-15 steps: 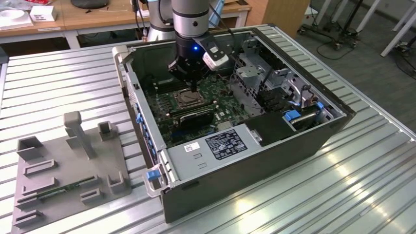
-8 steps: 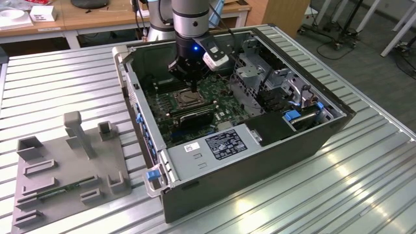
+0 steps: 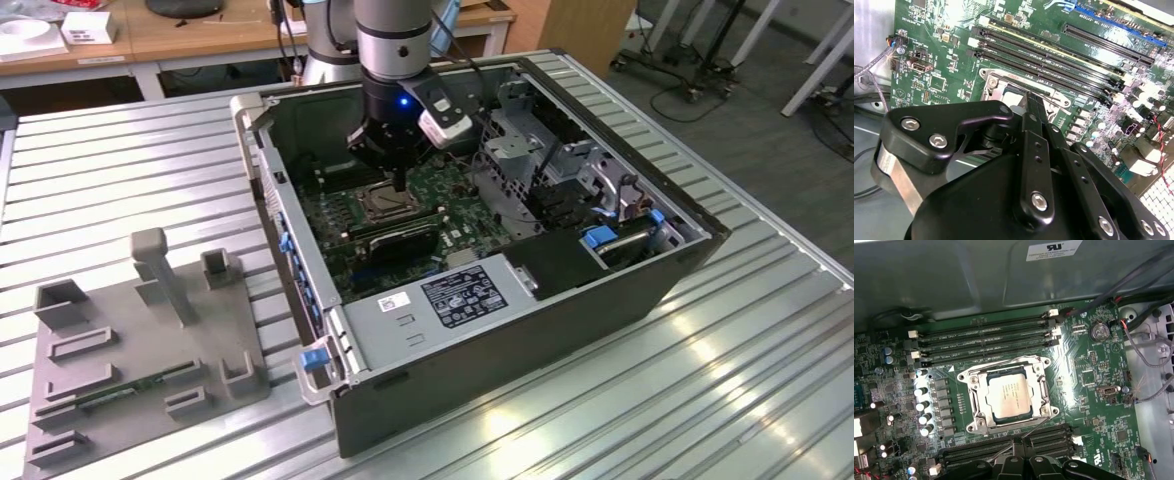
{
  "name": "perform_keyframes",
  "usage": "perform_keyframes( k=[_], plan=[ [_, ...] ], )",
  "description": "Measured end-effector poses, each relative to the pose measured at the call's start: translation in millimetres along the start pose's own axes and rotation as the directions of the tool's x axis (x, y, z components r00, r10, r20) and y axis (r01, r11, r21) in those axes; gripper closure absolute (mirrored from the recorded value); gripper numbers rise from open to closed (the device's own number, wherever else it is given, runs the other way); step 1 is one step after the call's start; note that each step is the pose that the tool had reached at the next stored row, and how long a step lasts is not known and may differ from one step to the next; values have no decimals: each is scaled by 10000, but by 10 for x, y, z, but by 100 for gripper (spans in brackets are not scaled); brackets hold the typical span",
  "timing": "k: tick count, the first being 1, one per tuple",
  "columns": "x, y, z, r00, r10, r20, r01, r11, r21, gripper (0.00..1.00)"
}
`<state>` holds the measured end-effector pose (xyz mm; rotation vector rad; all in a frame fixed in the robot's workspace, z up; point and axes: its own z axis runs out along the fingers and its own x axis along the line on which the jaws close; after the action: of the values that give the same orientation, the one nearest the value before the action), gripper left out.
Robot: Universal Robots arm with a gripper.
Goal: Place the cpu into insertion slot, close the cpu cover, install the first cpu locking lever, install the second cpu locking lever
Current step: 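Install the second cpu locking lever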
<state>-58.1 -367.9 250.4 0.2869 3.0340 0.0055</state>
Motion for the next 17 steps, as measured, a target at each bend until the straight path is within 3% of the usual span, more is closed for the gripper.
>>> perform_keyframes(
  k=[9,17],
  plan=[
    [15,-5,4,10000,-2,1,2,10000,0,89],
    [96,-20,19,10000,-2,17,2,10000,-3,89]
  ],
)
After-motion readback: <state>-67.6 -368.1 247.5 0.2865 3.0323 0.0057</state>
